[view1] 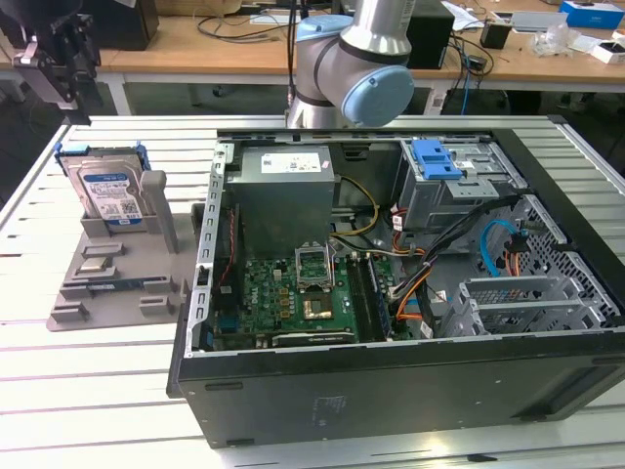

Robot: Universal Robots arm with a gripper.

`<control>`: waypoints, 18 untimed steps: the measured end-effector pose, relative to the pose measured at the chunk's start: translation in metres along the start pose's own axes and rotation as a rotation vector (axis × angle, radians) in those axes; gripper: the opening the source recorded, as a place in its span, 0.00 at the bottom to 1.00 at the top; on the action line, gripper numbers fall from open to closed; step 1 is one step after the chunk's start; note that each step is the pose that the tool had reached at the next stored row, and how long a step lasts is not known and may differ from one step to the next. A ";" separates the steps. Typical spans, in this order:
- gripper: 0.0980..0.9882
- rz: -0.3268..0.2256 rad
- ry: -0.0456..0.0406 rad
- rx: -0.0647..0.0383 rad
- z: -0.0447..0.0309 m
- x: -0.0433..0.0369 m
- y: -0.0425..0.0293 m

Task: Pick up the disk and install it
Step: 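Pick up the disk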

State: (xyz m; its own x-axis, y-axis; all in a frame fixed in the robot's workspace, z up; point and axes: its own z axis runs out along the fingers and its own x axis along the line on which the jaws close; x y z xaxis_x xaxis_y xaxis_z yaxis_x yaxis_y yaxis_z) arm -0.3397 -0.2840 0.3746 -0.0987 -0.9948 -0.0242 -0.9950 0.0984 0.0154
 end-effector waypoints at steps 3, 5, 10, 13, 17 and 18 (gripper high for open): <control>0.43 0.000 0.0000 0.000 0.0005 -0.0002 -0.0010; 0.43 0.000 0.0000 0.000 0.0009 -0.0003 -0.0017; 0.43 0.000 0.0000 0.000 0.0054 -0.0019 -0.0043; 0.43 -0.002 0.0007 0.000 0.0104 0.0012 0.0037; 0.43 -0.002 0.0006 0.000 0.0127 0.0031 0.0105; 0.43 -0.002 0.0006 0.000 0.0130 0.0033 0.0110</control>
State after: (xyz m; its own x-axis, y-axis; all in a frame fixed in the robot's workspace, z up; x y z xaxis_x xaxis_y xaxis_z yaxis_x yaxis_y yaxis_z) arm -0.3511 -0.2859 0.3617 -0.0969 -0.9950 -0.0236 -0.9952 0.0966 0.0151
